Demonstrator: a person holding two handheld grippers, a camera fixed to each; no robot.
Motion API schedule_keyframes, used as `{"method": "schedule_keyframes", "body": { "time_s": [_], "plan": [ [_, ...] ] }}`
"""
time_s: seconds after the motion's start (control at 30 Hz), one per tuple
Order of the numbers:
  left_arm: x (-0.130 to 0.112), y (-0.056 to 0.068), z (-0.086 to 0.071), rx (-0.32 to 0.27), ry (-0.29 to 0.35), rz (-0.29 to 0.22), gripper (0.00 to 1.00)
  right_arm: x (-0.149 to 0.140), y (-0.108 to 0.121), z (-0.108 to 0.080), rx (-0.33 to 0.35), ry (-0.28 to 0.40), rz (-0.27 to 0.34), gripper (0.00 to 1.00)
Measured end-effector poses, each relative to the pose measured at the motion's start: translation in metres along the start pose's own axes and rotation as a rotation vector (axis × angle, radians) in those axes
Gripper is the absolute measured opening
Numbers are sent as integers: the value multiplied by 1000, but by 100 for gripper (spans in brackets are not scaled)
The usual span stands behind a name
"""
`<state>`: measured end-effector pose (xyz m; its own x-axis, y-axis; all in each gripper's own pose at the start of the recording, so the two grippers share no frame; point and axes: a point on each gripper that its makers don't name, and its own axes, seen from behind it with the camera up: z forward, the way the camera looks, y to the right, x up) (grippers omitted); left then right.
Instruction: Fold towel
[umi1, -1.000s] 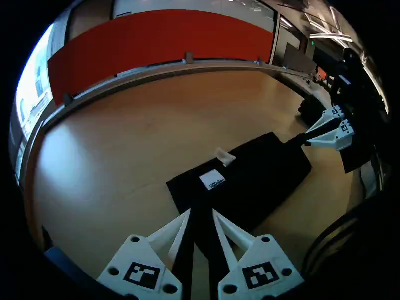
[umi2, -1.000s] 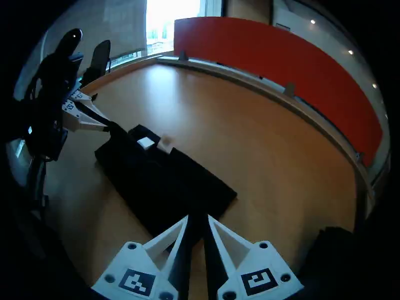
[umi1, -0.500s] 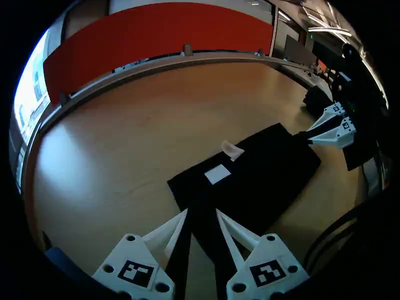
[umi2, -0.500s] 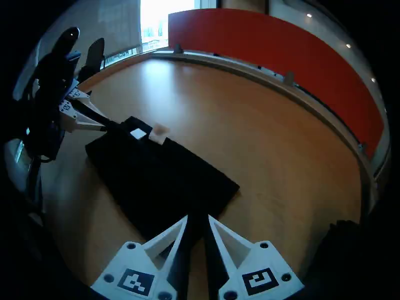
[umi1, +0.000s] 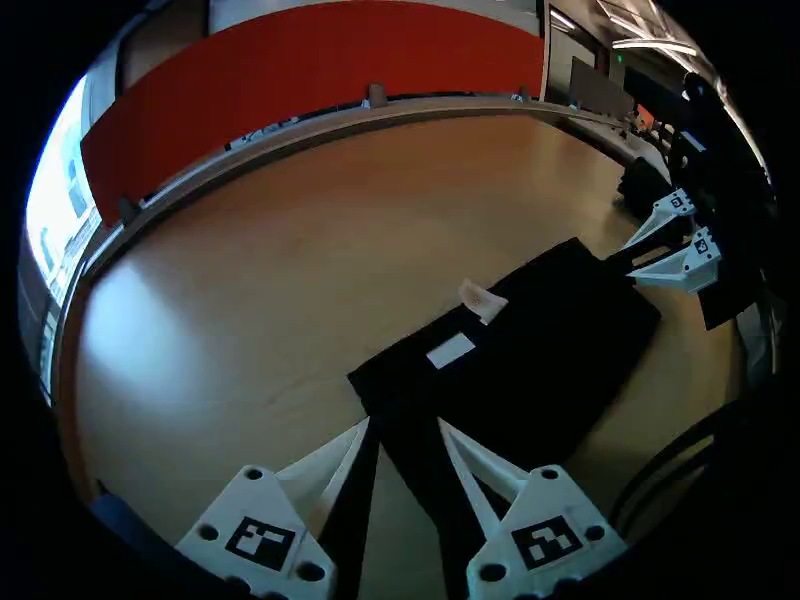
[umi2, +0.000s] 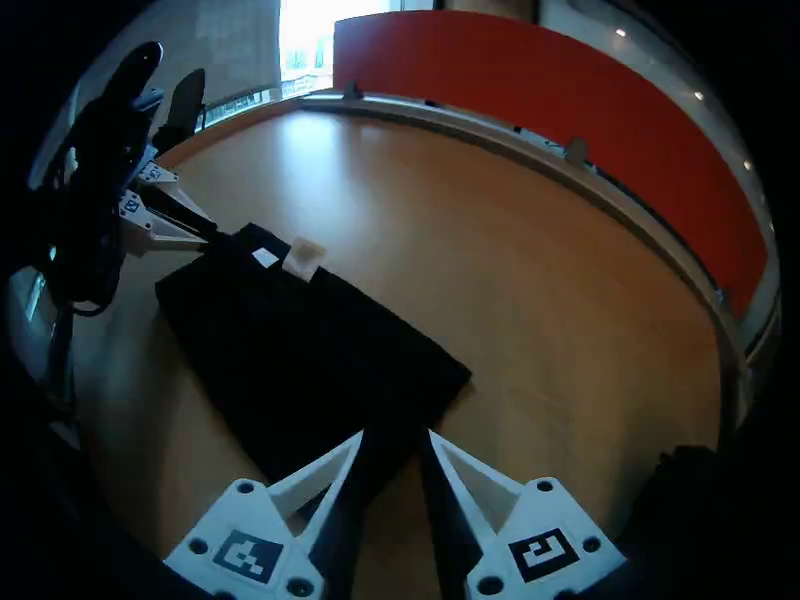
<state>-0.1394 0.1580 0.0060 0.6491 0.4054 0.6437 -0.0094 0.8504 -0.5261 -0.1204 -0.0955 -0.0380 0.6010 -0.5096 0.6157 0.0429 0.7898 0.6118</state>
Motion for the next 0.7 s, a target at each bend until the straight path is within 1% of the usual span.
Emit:
{"method": "schedule_keyframes", "body": {
  "time_s": [0.23, 0.3, 0.37, 0.5, 0.57, 0.7],
  "plan": [
    [8, -5, 1, 12, 11, 11, 33, 6, 7, 3, -17, 10, 13, 34],
    [10, -8, 1, 16, 13, 12, 33, 8, 10, 4, -24, 14, 17, 37],
    [12, -10, 2, 21, 15, 10, 34, 9, 13, 4, -32, 15, 19, 43],
    [15, -14, 1, 34, 22, 11, 40, 12, 17, 5, -40, 17, 21, 57],
    [17, -15, 1, 38, 25, 13, 43, 14, 20, 5, -49, 24, 18, 60],
    [19, -17, 0, 46, 28, 14, 50, 15, 26, 5, -71, 27, 12, 63]
  ]
}}
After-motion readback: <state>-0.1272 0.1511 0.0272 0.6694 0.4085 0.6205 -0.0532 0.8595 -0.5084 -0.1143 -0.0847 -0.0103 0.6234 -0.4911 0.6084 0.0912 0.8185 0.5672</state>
